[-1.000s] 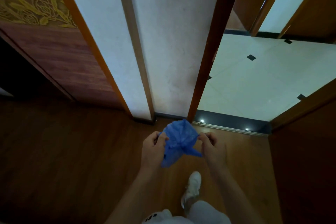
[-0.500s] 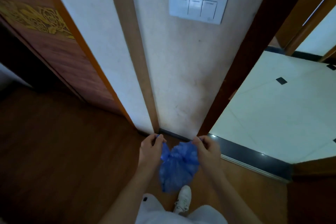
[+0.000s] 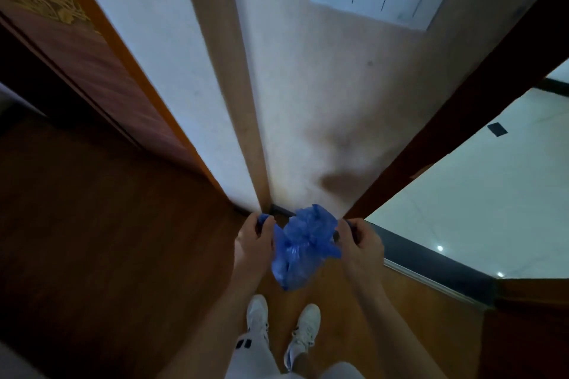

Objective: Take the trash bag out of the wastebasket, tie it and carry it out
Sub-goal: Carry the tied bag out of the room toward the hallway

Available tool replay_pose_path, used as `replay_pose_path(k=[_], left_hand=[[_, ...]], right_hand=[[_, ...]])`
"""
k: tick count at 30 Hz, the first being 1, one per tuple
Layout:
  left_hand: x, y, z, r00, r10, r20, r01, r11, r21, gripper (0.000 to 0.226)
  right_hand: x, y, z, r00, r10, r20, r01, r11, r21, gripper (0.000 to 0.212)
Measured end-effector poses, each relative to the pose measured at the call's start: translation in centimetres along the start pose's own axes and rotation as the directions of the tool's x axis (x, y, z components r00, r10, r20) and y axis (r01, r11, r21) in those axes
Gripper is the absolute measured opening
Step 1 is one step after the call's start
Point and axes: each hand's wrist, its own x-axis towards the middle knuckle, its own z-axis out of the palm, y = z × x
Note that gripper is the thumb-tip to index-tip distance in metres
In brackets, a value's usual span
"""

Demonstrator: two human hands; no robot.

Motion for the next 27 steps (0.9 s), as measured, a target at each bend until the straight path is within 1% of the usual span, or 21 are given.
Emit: replay_pose_path(k=[3,5,9,13,17,19,21,23,25,27], left_hand=[[1.6,-1.6,-0.2,1.000,0.015,0.028,-0.016,0.999,0.034,0.018],[2.7,-3.3,-0.2,0.999,-0.013,0.040,0.011,0.999,0.037,0.017],[4.9,-7.4,0.6,0.997,-0.066,0.042,0.064,0.997,0.045,0.015],[7.3,-12.6,2.6,0.998,-0.034,0.055,0.027,0.993,0.113,0.015],[9.7,-17.9,5.1,0.997,-0.022,0.069,0.013,0.992,0.128,0.012],[11.1,-20.1,7.0,0.995,-0.013,0.101,0.002,0.994,0.111,0.009],[12.6,-22.0,9.3,0.990,0.032,0.138,-0.044,0.996,0.083,0.007],[13.9,-23.9,11.4,0.984,0.062,0.168,-0.077,0.993,0.085,0.008],[15.1,-25.7,13.0,0.976,0.074,0.205,-0.096,0.990,0.099,0.010],[16.1,-26.9,14.2,0.973,0.064,0.220,-0.087,0.991,0.098,0.011]], right_hand=[[0.5,0.9,1.0,0.999,0.028,-0.029,-0.029,0.999,-0.040,0.023],[0.8,1.9,1.9,0.997,0.064,-0.046,-0.066,0.997,-0.037,0.024],[1.1,5.2,3.9,0.994,0.091,-0.068,-0.095,0.994,-0.057,0.022],[1.6,10.6,7.0,0.976,0.161,-0.146,-0.169,0.985,-0.039,0.022],[2.9,16.6,10.6,0.968,0.206,-0.143,-0.212,0.977,-0.027,0.019],[4.0,19.5,12.4,0.965,0.222,-0.136,-0.226,0.974,-0.011,0.018],[5.3,22.2,14.2,0.967,0.217,-0.134,-0.220,0.976,-0.003,0.019],[6.3,24.5,15.8,0.974,0.187,-0.131,-0.193,0.981,-0.035,0.021],[7.1,26.3,17.0,0.978,0.166,-0.129,-0.174,0.983,-0.052,0.023],[7.8,27.6,17.8,0.977,0.167,-0.130,-0.174,0.984,-0.042,0.020]])
